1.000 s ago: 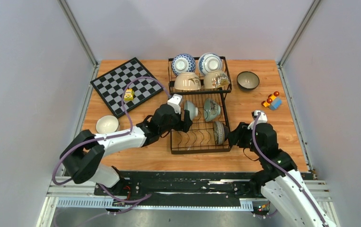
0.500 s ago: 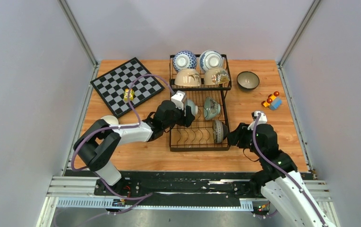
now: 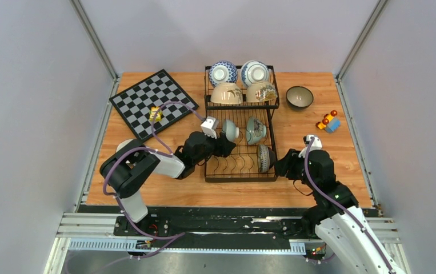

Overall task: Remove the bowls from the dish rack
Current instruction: Pick up the bowl from the dish rack.

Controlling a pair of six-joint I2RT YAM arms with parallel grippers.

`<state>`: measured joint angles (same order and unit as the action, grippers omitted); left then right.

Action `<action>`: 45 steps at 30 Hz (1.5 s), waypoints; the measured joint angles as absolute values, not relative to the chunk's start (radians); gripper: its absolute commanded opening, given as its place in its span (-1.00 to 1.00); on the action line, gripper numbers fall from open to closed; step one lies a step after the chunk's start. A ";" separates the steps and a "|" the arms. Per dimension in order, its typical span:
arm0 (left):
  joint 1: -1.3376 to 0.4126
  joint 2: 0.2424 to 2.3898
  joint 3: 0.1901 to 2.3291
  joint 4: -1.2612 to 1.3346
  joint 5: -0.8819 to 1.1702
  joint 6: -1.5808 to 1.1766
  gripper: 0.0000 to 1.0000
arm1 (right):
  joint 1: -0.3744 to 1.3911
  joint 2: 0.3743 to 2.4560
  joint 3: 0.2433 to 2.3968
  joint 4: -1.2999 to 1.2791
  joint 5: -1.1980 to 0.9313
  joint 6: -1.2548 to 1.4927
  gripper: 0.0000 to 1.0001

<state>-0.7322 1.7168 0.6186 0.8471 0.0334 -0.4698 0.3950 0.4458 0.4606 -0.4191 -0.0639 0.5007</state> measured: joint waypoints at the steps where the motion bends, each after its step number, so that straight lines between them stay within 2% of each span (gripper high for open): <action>1: -0.732 1.725 0.604 0.880 0.028 -0.477 0.28 | 0.395 0.446 0.460 -0.419 -0.064 0.501 -0.04; 13: -0.731 1.814 0.564 1.214 -0.015 -0.509 0.04 | 0.395 0.442 0.440 -0.418 -0.078 0.501 -0.04; 32: -0.721 1.938 0.598 1.391 0.035 -0.566 -0.99 | 0.395 0.453 0.434 -0.411 -0.083 0.501 -0.05; 45: -0.706 1.962 0.604 1.454 0.093 -0.685 -1.00 | 0.395 0.454 0.434 -0.411 -0.087 0.501 -0.06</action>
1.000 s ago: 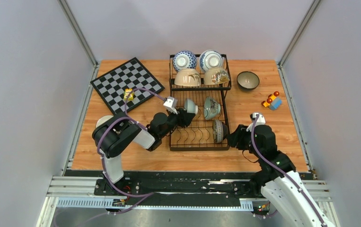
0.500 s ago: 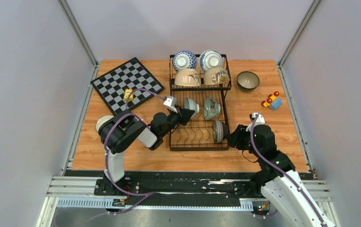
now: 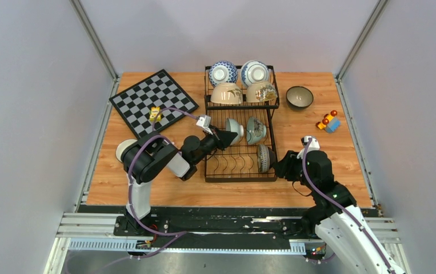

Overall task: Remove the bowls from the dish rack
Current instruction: Pick up the bowl from the dish rack.

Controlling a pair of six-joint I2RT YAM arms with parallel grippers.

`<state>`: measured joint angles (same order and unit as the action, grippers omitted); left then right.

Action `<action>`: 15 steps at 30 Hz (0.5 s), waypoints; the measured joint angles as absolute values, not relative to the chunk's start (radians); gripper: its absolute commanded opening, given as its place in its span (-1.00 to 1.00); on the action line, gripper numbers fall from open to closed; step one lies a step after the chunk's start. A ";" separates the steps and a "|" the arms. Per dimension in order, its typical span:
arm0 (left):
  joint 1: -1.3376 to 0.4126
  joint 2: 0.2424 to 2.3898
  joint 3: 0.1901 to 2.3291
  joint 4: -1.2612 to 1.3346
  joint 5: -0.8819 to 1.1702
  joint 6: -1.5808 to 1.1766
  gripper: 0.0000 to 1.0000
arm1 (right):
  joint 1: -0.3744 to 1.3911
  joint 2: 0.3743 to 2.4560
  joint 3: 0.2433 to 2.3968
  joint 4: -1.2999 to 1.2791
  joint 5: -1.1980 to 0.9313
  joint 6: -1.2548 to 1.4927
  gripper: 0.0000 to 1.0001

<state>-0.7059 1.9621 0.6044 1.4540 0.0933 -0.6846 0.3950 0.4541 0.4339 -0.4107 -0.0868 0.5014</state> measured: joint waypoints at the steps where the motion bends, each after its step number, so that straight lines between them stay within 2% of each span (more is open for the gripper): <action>1: -0.706 1.962 0.604 1.463 0.106 -0.701 -1.00 | 0.395 0.454 0.434 -0.411 -0.087 0.502 -0.06; 15: -0.710 1.865 0.567 1.473 0.175 -0.799 -1.00 | 0.395 0.434 0.427 -0.411 -0.090 0.508 -0.06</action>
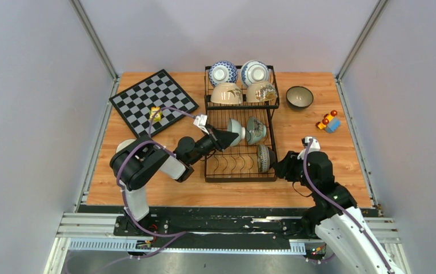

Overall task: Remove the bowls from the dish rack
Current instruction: Pick up the bowl from the dish rack.

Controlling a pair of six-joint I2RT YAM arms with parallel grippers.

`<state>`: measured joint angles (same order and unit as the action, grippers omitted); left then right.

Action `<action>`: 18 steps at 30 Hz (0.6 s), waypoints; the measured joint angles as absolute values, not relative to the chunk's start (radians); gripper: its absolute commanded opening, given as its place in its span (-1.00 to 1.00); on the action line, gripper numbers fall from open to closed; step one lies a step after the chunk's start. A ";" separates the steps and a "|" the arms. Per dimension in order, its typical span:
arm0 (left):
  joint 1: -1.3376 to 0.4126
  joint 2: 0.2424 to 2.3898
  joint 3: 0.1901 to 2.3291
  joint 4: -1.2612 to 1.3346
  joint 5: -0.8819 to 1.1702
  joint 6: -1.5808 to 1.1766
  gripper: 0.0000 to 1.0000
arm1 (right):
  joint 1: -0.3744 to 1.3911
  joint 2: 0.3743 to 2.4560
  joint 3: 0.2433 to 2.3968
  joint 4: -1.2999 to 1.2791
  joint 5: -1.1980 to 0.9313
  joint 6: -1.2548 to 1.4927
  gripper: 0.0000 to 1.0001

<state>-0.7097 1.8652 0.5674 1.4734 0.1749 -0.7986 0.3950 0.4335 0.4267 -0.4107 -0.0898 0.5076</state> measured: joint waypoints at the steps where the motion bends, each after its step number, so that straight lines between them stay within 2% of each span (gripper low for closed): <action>1: -0.710 1.850 0.557 1.474 0.177 -0.802 -1.00 | 0.395 0.434 0.427 -0.411 -0.090 0.508 -0.06; 9: -0.710 1.737 0.444 1.484 0.191 -0.840 -1.00 | 0.395 0.429 0.444 -0.421 -0.091 0.491 -0.05; 18: -0.727 1.571 0.267 1.476 0.199 -0.895 -1.00 | 0.395 0.453 0.577 -0.479 -0.191 0.439 -0.03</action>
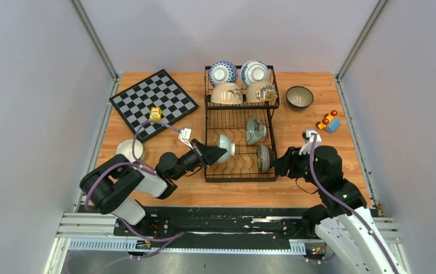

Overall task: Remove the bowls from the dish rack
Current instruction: Pick up the bowl from the dish rack, then place the bowl at the center of the board.

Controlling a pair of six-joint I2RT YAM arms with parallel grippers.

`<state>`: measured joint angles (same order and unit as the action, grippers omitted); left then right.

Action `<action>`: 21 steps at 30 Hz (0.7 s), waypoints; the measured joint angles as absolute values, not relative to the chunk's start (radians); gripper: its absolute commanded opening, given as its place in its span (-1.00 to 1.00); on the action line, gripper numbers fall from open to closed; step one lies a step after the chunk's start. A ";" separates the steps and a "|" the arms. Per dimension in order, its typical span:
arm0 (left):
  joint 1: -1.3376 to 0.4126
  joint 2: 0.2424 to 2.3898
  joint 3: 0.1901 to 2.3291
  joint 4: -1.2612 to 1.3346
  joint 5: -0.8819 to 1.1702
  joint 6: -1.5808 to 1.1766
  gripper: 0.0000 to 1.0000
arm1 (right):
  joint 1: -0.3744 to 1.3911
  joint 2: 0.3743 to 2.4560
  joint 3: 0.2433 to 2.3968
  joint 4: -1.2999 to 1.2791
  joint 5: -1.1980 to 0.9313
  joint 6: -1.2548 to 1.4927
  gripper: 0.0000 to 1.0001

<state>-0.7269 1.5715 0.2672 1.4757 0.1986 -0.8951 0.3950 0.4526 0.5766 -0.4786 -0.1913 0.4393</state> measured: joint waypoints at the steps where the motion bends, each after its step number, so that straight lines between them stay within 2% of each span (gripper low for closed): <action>1: -0.731 1.541 0.251 1.463 0.199 -0.900 -1.00 | 0.395 0.458 0.589 -0.487 -0.204 0.433 -0.03; 6: -0.760 1.289 0.231 1.265 0.205 -0.881 -1.00 | 0.395 0.491 0.689 -0.556 -0.290 0.390 -0.03; 12: -0.852 0.905 0.398 0.651 0.172 -0.635 -1.00 | 0.395 0.571 0.857 -0.652 -0.370 0.343 -0.02; 16: -0.867 0.752 0.516 0.311 0.145 -0.452 -1.00 | 0.399 0.629 0.975 -0.692 -0.408 0.315 -0.01; 21: -0.931 0.691 0.588 0.030 0.073 -0.244 -1.00 | 0.428 0.717 1.105 -0.733 -0.439 0.273 0.00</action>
